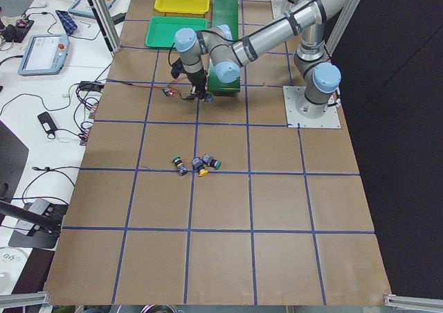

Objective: Sort buttons by color to trays
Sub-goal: 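Set the push-button on the belt and open the left gripper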

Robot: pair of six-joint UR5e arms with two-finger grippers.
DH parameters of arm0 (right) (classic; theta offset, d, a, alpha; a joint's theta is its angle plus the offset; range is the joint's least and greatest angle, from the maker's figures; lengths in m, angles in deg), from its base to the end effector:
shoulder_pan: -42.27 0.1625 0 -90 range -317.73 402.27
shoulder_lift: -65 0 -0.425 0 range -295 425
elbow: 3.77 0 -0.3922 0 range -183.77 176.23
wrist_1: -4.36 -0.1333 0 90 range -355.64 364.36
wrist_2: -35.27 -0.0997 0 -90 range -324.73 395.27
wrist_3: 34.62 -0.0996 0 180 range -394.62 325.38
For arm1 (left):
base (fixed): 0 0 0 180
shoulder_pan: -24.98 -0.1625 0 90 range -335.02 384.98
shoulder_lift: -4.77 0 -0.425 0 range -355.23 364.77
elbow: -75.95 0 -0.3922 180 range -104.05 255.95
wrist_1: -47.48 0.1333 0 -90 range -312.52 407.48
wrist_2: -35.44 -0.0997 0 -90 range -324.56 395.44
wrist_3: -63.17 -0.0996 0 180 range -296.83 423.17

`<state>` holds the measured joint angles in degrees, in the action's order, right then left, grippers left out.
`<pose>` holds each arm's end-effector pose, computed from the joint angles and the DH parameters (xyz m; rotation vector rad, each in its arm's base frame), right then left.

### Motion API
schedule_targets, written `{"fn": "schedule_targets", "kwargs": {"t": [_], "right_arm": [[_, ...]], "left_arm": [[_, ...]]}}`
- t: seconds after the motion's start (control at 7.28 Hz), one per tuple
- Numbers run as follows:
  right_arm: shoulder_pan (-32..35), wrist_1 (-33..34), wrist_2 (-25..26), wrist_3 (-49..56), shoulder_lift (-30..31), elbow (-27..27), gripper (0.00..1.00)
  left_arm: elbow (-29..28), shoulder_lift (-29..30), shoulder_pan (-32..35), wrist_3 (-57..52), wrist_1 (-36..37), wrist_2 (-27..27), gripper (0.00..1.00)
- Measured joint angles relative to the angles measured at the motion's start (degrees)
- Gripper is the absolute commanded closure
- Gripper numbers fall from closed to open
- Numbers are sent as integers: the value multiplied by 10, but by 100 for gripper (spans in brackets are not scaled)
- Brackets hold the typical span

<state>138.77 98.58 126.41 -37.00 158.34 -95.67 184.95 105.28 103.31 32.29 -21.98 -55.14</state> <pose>0.1844 -0.4584 0.5074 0.1108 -3.1235 0.1564 -0.0281 -0.5182 0.2733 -0.5161 -3.0421 -0.2312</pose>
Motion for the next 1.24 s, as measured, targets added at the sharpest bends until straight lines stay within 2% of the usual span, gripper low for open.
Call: {"fn": "schedule_targets", "kwargs": {"t": [0.14,0.27,0.41,0.69,0.82,0.96,1.24], "right_arm": [[0,0,2,0,0,-1,0],[0,2,5,0,0,-3,0],[1,3,5,-2,-2,-6,0],[2,4,0,-7,-10,-7,0],[2,4,0,-8,-14,-7,0],[2,5,3,-9,-16,-7,0],[3,5,1,-9,-25,-7,0]], "left_arm": [[30,-32,42,28,0,0,100],[46,-48,79,55,0,-1,41],[56,-49,113,78,1,-1,0],[58,-43,144,102,32,-2,0],[46,-41,121,103,44,-4,0],[23,-24,56,92,48,-17,0],[-53,51,-106,-50,63,-46,0]]}}
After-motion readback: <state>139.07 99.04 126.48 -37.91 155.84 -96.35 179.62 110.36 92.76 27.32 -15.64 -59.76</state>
